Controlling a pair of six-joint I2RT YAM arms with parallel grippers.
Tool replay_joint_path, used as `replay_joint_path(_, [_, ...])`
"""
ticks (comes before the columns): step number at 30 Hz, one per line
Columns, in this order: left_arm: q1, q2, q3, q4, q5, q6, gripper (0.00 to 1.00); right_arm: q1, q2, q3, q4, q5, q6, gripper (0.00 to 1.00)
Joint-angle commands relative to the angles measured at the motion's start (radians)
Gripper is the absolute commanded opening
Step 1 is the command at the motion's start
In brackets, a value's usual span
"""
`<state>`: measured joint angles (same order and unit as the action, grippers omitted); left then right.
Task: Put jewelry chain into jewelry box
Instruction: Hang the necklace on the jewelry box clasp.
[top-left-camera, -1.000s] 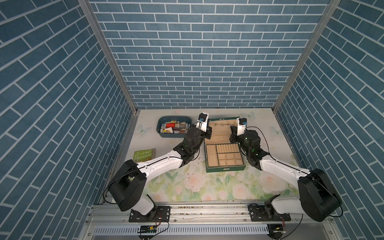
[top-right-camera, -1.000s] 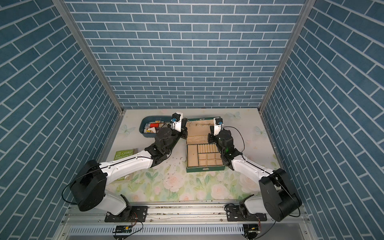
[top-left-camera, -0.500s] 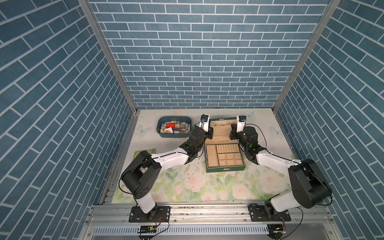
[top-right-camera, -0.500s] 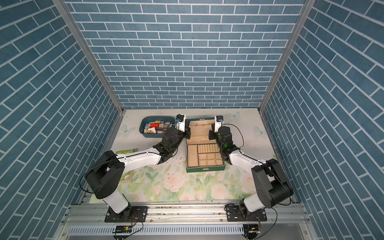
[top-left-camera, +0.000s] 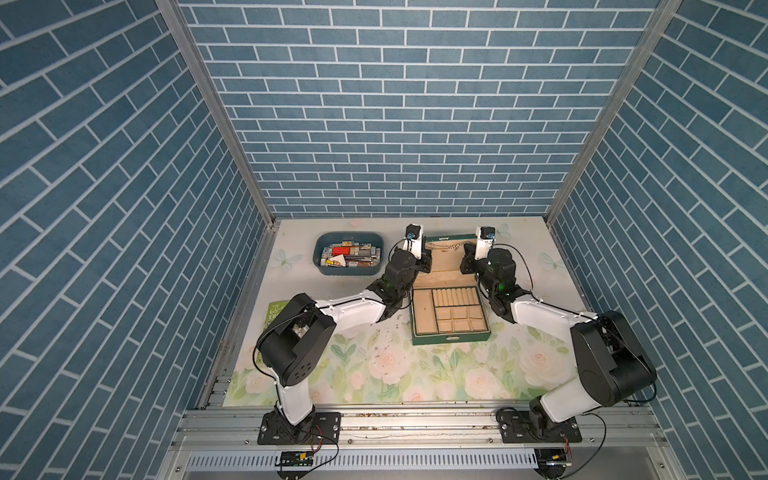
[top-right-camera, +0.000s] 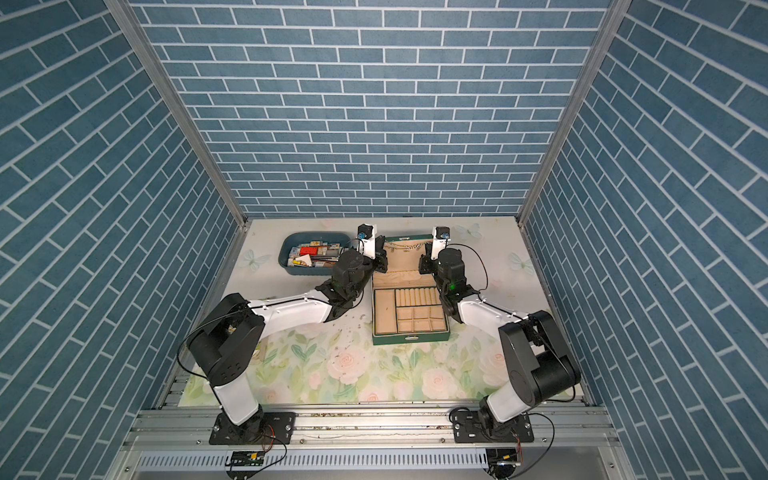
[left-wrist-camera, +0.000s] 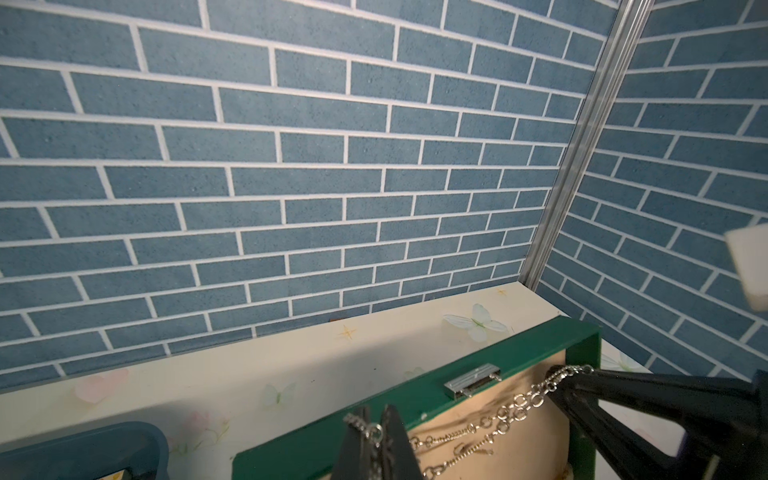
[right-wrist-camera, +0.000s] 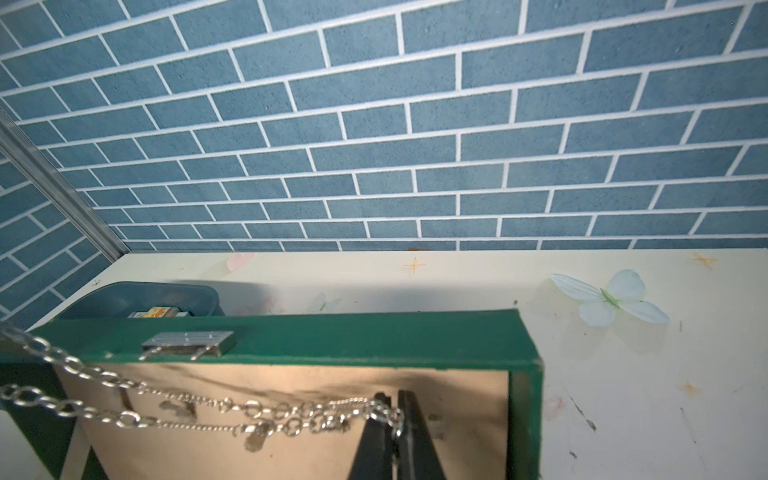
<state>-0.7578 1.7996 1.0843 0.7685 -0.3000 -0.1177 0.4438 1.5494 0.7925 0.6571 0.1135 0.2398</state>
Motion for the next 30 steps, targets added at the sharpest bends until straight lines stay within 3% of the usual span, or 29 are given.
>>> replay_joint_path(1, [0.004,0.016,0.027,0.017,-0.016,-0.001,0.00,-0.005,0.011,0.017,0.027,-0.010,0.028,0.00])
replay_joint_path(30, [0.005,0.068,0.034,0.001,-0.003,-0.015,0.00,-0.006,0.049,0.006,0.037,-0.025,0.054,0.00])
